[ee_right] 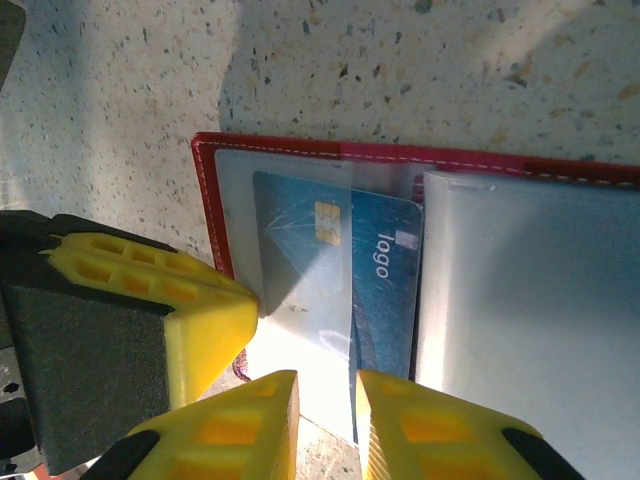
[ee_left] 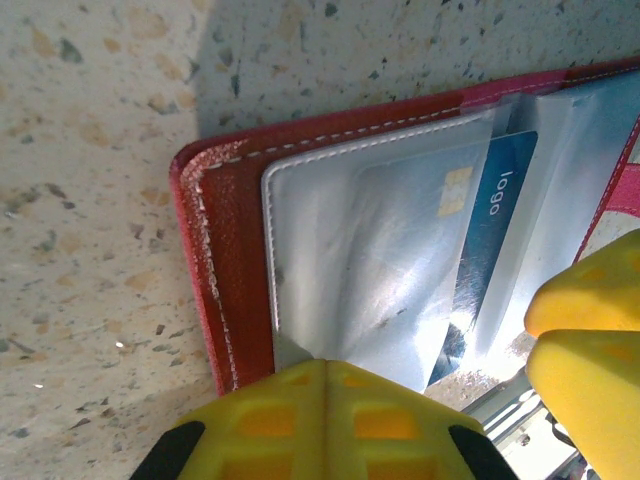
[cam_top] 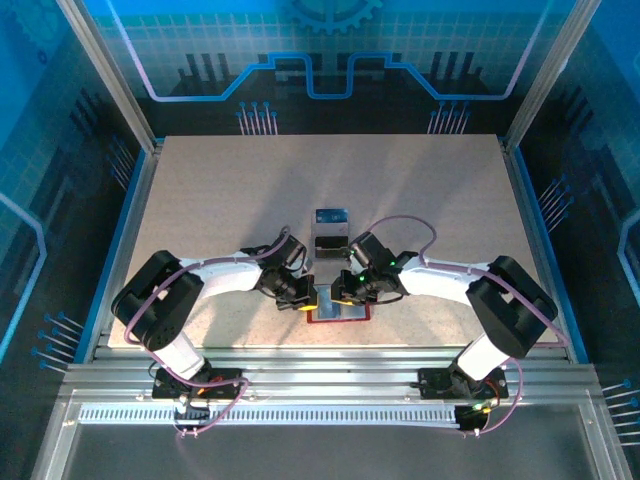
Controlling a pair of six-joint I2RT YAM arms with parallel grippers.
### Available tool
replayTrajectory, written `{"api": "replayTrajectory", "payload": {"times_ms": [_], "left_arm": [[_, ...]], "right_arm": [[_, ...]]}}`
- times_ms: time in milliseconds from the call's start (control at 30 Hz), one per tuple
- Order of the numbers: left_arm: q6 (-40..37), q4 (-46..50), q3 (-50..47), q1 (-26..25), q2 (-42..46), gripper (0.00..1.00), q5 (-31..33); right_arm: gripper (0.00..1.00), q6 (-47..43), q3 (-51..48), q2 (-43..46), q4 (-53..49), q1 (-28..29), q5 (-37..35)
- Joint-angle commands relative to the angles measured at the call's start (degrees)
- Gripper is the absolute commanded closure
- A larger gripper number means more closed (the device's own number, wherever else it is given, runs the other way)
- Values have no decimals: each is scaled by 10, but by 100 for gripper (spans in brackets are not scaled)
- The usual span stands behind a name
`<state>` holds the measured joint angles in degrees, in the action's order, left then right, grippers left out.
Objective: Take the credit cards out of the card holder
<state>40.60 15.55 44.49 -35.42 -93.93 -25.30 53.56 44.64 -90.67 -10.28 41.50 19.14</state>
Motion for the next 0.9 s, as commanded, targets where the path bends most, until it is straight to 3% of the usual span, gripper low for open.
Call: {"api": "replayTrajectory", "payload": {"times_ms": [0,867], "left_arm": [[5,11,-3,-4,-5,100,1],[3,17,-5,-4,-5,100,3]], "right_arm": [[78,-7,-8,-9,8,-7,12],[77,-14,-23,-46,40,-20,39]]}}
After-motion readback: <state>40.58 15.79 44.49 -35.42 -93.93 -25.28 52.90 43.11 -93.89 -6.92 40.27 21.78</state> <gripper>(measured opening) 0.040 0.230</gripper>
